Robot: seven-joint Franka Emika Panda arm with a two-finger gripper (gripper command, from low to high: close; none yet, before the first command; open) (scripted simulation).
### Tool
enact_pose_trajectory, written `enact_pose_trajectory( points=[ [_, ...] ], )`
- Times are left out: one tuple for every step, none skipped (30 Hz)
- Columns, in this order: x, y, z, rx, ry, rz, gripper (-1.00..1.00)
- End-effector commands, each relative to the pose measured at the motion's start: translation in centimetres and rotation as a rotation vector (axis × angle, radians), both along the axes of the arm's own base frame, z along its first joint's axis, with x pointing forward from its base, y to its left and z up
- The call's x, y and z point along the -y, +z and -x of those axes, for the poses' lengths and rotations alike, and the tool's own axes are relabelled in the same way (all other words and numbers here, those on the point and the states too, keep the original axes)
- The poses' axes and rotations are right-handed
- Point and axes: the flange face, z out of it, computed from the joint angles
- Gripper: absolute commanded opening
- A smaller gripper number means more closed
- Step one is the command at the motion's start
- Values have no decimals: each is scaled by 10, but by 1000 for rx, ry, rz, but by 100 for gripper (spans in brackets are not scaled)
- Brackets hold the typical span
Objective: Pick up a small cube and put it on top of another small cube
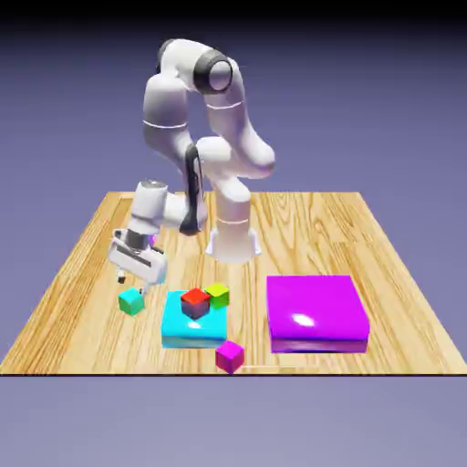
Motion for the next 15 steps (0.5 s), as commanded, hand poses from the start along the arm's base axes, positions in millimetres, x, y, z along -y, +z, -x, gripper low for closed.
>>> enact_pose_trajectory(
  points=[
    [1, -8, -1, 1, 0, -1, 0],
    [1, -16, -2, 2, 1, -3, 0],
    [2, -24, -3, 3, 1, -6, 0],
    [2, -24, -3, 3, 1, -6, -100],
    [2, -24, -3, 3, 1, -6, -100],
    [1, -15, -2, 2, 0, -3, -100],
    [1, -7, -1, 1, 0, -1, -100],
    [0, 1, 0, 0, 0, 0, -100],
    [-1, 9, 2, 0, 0, 1, -100],
    [-3, 17, 3, 0, 0, 1, -100],
    [-4, 24, 5, 0, 0, 0, -100],
    [-6, 31, 7, 1, 0, -1, -100],
    [-8, 38, 9, 2, 0, -3, -100],
    [-10, 43, 11, 3, 1, -6, -100],
    [-10, 43, 11, 3, 1, -6, -100]
  ],
)
